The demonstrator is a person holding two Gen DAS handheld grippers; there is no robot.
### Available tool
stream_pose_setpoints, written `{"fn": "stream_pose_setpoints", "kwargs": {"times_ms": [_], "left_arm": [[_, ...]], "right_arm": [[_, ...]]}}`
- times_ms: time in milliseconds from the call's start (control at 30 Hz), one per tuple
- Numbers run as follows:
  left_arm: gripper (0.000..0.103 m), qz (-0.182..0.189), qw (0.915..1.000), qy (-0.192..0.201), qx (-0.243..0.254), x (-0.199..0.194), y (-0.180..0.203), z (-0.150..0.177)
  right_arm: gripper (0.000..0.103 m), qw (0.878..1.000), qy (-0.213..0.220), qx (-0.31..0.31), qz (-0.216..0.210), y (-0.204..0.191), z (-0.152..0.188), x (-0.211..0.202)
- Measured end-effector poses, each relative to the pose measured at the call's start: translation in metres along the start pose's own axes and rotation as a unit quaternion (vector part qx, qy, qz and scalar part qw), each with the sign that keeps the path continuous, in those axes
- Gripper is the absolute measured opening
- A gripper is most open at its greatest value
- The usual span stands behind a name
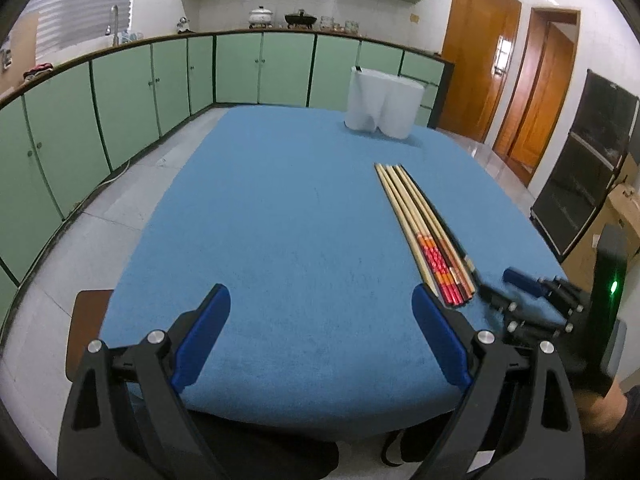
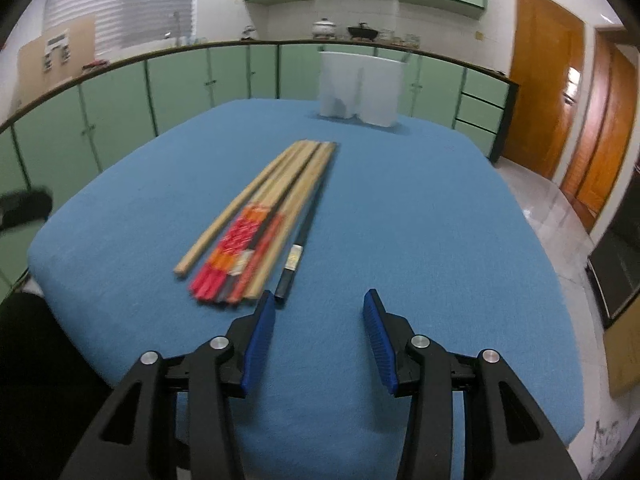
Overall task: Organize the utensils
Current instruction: 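Move both tools back over the chopstick bundle, then grasp a wooden chopstick with the left tool while the right tool grasps a black chopstick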
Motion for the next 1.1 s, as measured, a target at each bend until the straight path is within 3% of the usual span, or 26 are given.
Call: {"fn": "stream_pose_setpoints", "kwargs": {"times_ms": [167, 467, 533, 600, 667, 833, 1000, 1100], "left_arm": [[0.089, 0.009, 0.9990, -0.018, 0.039, 0.022, 0.023, 0.005], [0.089, 0.010, 0.9950, -0.043, 0.090, 0.059, 0.061, 0.007], [0.089, 0.007, 0.9946, -0.044, 0.094, 0.063, 0.065, 0.005], [0.089, 0.006, 0.9941, -0.044, 0.099, 0.068, 0.070, 0.004], [0.089, 0.002, 0.9936, -0.044, 0.104, 0.071, 0.075, 0.003], [0.089, -0.014, 0.9948, -0.035, 0.094, 0.078, 0.077, -0.001], [0.064, -0.015, 0.9968, -0.021, 0.075, 0.079, 0.073, -0.005], [0.043, -0.006, 0.9969, -0.010, 0.078, 0.080, 0.076, -0.008]], "right_arm": [[0.047, 0.999, -0.001, 0.032, 0.009, 0.027, -0.006, 0.003], [0.048, 1.000, 0.005, 0.006, -0.005, 0.021, -0.011, 0.010], [0.041, 1.000, 0.005, 0.008, -0.008, 0.023, -0.015, 0.014], [0.023, 1.000, 0.004, 0.010, -0.012, 0.024, -0.016, 0.016], [0.017, 1.000, 0.004, 0.014, -0.012, 0.026, -0.018, 0.018], [0.013, 1.000, 0.011, 0.024, -0.006, 0.031, -0.018, 0.016], [0.013, 0.999, 0.015, 0.032, -0.002, 0.034, -0.017, 0.016], [0.013, 0.999, 0.016, 0.031, -0.001, 0.033, -0.017, 0.016]]}}
Point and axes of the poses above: each gripper's, at about its wrist camera, not at the fingertips, and x roughly the way its jaws point, y to its right, z to its underside, the point moved 5 cm from there along x, roughly the way its jaws point, and after that the axes turned 13 degrees about x, right-handed, at the moved point
